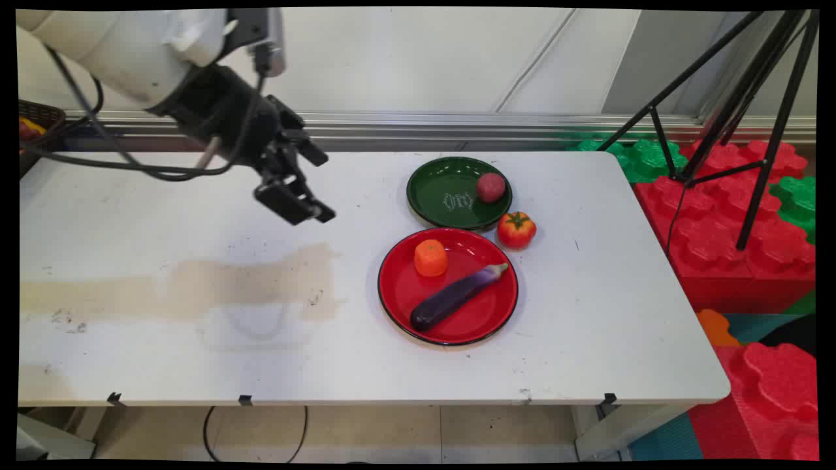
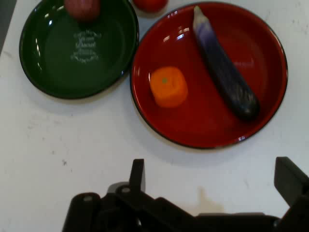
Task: Pick up the eggplant from the red plate
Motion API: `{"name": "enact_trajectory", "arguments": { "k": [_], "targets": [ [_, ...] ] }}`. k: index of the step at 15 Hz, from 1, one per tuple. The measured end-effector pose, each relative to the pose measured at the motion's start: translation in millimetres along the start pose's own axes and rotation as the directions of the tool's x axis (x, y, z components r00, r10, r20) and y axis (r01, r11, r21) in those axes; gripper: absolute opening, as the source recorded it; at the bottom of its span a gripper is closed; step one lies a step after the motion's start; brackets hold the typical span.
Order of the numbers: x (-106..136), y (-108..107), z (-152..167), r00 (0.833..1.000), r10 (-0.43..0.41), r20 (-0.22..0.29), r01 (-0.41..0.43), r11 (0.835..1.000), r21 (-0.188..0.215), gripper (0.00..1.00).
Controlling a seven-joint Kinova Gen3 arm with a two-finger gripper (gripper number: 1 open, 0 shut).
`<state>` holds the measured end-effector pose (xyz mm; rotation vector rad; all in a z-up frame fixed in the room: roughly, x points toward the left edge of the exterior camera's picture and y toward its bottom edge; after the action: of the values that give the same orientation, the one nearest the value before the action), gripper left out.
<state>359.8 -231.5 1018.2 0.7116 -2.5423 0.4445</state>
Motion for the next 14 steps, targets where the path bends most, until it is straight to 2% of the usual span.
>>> {"name": "enact_trajectory", "arguments": {
  "k": [6, 14],
  "targets": [
    [43, 17, 30, 0.999, -0.030, 0.044, 0.029, 0.999, 0.019, 1.00],
    [81, 40, 83, 0.983, -0.080, 0.164, 0.072, 0.996, 0.051, 1.00]
  ]
}}
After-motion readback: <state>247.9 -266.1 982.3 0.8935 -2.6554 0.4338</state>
